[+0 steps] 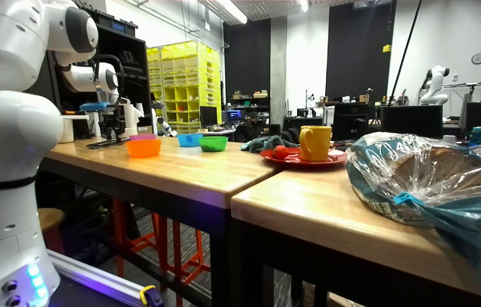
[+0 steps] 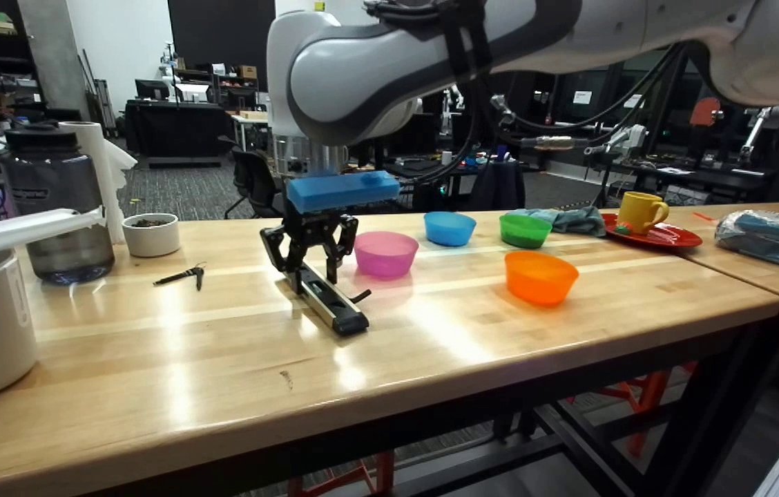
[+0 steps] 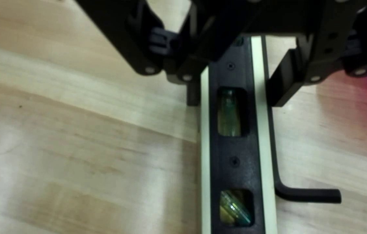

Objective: Move the black object to the left

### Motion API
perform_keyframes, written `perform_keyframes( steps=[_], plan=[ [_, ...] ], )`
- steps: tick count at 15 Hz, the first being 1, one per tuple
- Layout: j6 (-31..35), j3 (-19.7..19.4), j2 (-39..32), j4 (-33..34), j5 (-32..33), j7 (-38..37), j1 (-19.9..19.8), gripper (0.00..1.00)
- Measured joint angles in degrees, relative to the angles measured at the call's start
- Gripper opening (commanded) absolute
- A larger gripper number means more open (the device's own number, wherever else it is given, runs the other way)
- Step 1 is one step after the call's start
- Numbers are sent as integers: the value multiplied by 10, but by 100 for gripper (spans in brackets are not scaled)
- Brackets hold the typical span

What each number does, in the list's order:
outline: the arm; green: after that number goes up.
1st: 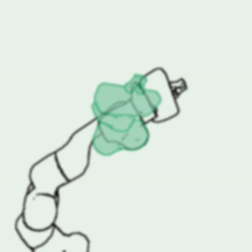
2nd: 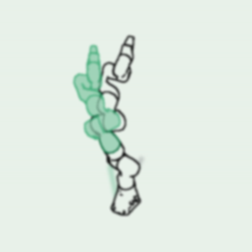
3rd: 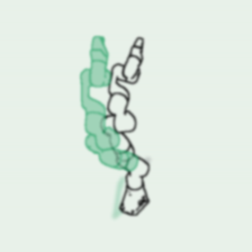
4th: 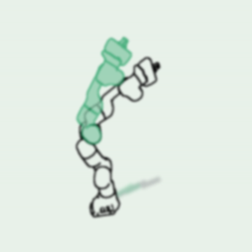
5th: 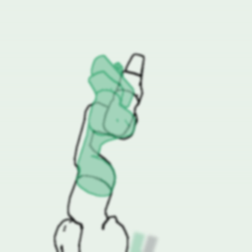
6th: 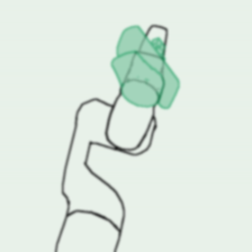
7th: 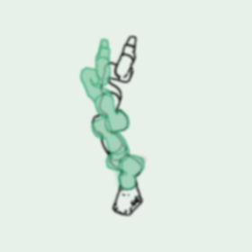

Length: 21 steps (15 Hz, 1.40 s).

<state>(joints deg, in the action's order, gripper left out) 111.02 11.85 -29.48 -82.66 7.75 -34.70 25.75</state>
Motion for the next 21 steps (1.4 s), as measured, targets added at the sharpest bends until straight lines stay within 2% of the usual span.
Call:
perform_keyframes(
  steps=[10,11,12,14,16,21],
  plan=[
    [-78,-26,-85,153,-5,-142,43,31],
    [-85,-27,-91,165,-6,-156,45,52],
    [-90,-28,-97,176,-7,-169,46,81],
    [-100,-29,-107,196,-9,-189,47,86],
    [-107,-30,-113,211,-10,-202,46,98],
    [-114,-31,-115,224,-10,-212,45,100]
  ],
)
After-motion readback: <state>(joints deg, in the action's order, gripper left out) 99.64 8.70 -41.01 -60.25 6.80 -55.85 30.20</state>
